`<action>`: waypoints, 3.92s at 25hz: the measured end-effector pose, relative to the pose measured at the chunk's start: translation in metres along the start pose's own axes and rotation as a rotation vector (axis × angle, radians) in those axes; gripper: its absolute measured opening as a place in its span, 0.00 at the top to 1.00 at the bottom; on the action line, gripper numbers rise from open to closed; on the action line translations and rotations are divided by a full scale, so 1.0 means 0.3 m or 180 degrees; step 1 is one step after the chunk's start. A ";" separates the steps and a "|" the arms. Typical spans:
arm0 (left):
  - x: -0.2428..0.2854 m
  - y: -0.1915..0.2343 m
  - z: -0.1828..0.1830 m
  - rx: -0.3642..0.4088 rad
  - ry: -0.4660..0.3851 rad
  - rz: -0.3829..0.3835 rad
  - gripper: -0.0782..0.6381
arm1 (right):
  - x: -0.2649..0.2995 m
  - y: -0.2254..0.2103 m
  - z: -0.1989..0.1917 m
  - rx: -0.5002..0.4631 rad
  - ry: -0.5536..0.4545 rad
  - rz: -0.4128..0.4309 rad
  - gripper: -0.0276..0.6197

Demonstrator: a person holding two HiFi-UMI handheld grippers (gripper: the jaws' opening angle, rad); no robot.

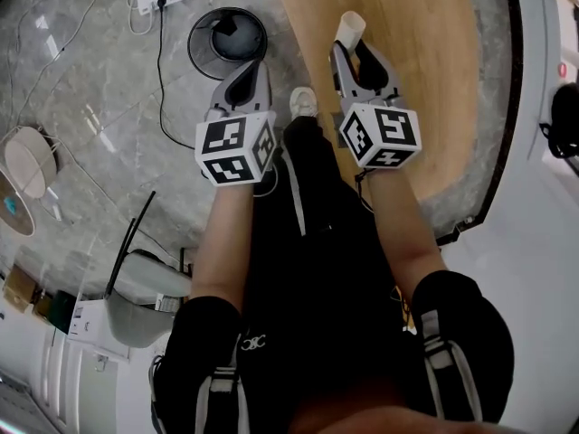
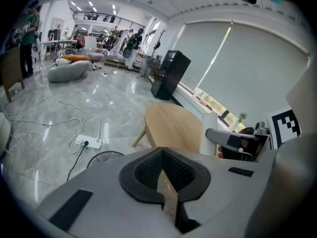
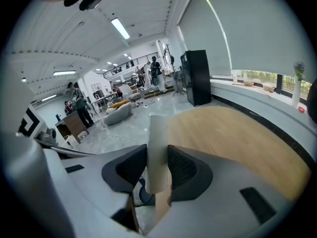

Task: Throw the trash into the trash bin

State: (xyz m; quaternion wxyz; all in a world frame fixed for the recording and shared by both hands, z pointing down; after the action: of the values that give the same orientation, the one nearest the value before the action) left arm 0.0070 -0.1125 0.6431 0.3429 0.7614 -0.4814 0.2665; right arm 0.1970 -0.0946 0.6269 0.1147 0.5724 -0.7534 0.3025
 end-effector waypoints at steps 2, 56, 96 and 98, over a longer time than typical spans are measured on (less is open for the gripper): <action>-0.017 0.068 -0.012 -0.0070 0.0002 0.0064 0.87 | 0.057 0.069 -0.020 -0.0024 0.0082 0.0106 0.74; -0.516 0.363 0.265 -0.0509 -0.0577 0.0446 0.87 | 0.070 0.665 0.360 -0.0714 -0.0262 0.0775 0.94; -1.493 -0.157 1.023 0.0484 -0.2372 0.0421 0.87 | -0.753 0.898 1.283 -0.0976 -0.1808 0.1021 0.94; -1.496 -0.157 1.016 0.0473 -0.2355 0.0416 0.87 | -0.762 0.894 1.278 -0.0973 -0.1805 0.1004 0.94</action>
State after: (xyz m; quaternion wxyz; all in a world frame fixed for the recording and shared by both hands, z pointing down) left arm -0.1039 -0.0888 0.1106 0.0721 0.7966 -0.5995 0.0292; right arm 0.0862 -0.0951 0.1180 -0.0627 0.4865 -0.8709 0.0293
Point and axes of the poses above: the fingertips, and each gripper's own axes: x forward along the fingers, y to its left, z out of its top, the point moved 7 cm from there along -x, backward along the fingers, and after that the axes turned 9 degrees about z, right-handed, at the moved point
